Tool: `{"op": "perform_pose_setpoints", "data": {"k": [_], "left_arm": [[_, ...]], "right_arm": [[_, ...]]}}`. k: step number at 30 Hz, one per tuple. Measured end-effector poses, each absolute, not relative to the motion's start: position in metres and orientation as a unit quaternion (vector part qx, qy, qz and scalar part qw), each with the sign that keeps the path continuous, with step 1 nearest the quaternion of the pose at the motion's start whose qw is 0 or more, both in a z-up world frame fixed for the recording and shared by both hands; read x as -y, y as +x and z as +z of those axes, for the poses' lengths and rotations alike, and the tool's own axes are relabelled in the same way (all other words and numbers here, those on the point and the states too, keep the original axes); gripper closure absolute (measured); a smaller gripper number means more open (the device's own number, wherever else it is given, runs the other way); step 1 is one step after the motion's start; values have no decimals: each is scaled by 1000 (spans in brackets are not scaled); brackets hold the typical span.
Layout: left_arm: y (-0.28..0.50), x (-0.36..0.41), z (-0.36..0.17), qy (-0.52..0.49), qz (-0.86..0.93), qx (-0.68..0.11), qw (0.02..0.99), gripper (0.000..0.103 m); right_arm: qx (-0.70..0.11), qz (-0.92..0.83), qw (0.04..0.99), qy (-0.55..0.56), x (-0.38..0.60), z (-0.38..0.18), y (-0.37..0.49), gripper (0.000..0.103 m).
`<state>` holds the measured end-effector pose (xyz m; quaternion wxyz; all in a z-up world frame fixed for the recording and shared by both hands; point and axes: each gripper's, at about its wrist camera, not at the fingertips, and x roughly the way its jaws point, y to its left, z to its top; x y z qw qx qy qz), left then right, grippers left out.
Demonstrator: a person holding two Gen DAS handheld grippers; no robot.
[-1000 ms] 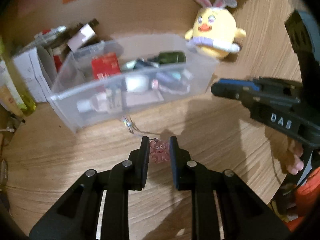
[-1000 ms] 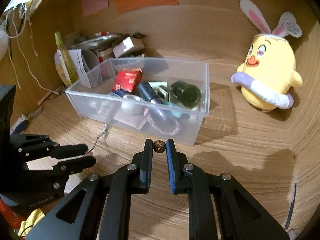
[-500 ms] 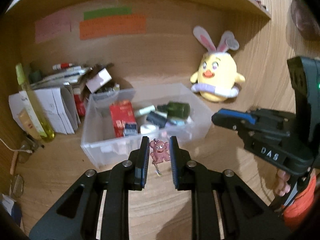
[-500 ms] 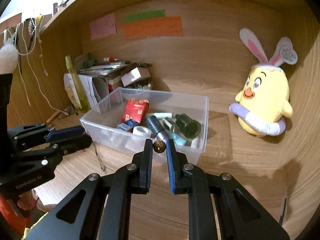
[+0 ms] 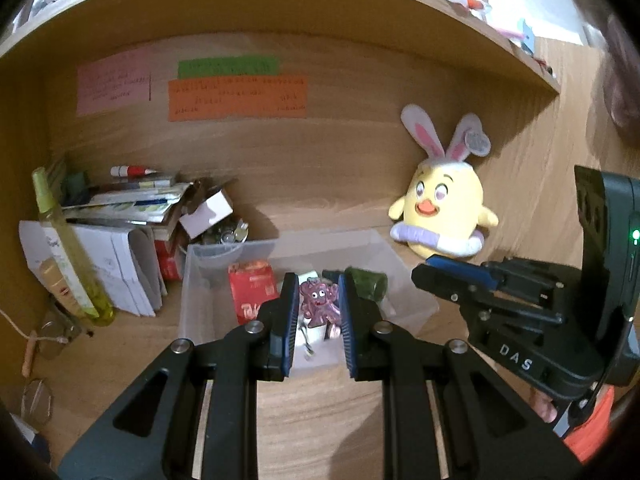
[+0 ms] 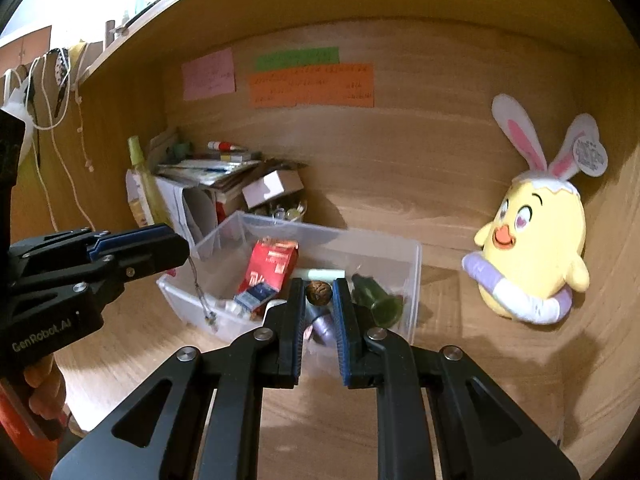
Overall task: Organize objects
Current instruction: 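Lift the pink charm and brown bead and carry them over the clear box, then open both tools to drop the pink charm and brown bead into the box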
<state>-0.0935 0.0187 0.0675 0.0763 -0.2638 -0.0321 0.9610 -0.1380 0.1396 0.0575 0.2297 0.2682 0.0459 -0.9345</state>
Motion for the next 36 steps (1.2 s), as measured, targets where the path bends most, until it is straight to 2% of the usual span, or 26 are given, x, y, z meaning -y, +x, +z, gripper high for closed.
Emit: {"op": "perform_pose_setpoints", "data": {"k": [10,25,36], "left_arm": [[-127,-5,72,-258,962,58,67,84],[-177,1,-4,-366,923,93,76,84],[-180,6,-13,-388,913,103,75,84]], "right_arm": [[-48,-933,222,281,-134,51,-168,91],[-52,-906,204,368,-136,-9,-208,90],[-68,-902,200,377,-129,-14,-207,90]]}}
